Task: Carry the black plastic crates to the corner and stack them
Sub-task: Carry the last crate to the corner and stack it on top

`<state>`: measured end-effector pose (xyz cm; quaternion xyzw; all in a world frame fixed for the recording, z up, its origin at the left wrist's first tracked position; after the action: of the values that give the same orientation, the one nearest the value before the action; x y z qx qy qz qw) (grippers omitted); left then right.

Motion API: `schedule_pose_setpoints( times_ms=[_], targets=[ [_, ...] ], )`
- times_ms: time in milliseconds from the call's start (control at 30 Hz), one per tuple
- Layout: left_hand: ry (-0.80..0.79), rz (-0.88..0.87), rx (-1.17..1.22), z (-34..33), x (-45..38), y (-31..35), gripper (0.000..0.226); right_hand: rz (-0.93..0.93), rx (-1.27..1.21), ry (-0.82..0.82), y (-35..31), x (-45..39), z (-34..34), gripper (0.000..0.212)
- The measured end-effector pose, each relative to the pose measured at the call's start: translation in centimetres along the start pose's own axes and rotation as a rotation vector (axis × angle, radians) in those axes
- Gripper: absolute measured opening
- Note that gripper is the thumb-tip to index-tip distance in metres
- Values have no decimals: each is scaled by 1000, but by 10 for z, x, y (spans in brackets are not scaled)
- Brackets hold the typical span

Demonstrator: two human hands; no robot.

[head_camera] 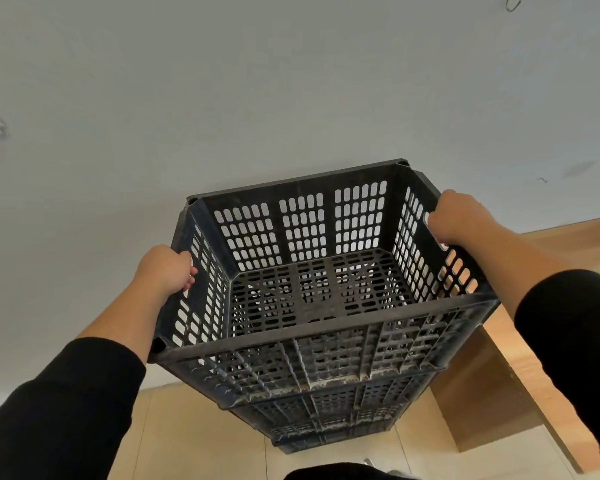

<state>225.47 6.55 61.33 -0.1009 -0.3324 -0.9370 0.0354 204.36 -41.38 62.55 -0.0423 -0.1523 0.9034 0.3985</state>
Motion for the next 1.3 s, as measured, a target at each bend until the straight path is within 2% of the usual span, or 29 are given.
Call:
schedule_pose_setpoints(
  times_ms=[133,400,467,533,600,733,800,933,1067,1300],
  targets=[
    [-8,1,-23,0,1,3,36,-28,54,-3,1,-1,-5,29],
    [-22,-15,-92,4,1,1,36,-47,52,-55,0,9,-5,43],
    [33,-66,-276,10,5,9,45,9,133,-16,-11,20,5,56],
    [132,-161,-510,11,21,25,63,108,185,26,-32,38,11,63],
    [128,-301,-544,-1,50,49,70,240,139,-12,-60,64,7,62],
    [-143,-523,-419,-57,123,84,65,452,63,-224,-101,126,-27,59],
    [-218,-581,-410,-83,153,90,66,496,96,-301,-111,149,-44,61],
    [-199,-554,-503,-108,169,81,70,502,169,-401,-110,163,-66,63],
    [-174,-579,-544,-113,172,81,73,488,120,-378,-108,160,-68,68],
    [-153,-583,-545,-117,173,80,61,510,127,-363,-106,157,-73,56]
  ],
)
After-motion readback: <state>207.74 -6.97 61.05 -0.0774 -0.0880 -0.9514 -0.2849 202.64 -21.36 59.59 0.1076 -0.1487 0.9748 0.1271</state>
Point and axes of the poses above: each hand's wrist, its own x-axis away from the middle knuckle, its own z-axis out of the back of the hand, y = z × x, the point moved 8 cm from there along -x, towards the middle knuckle
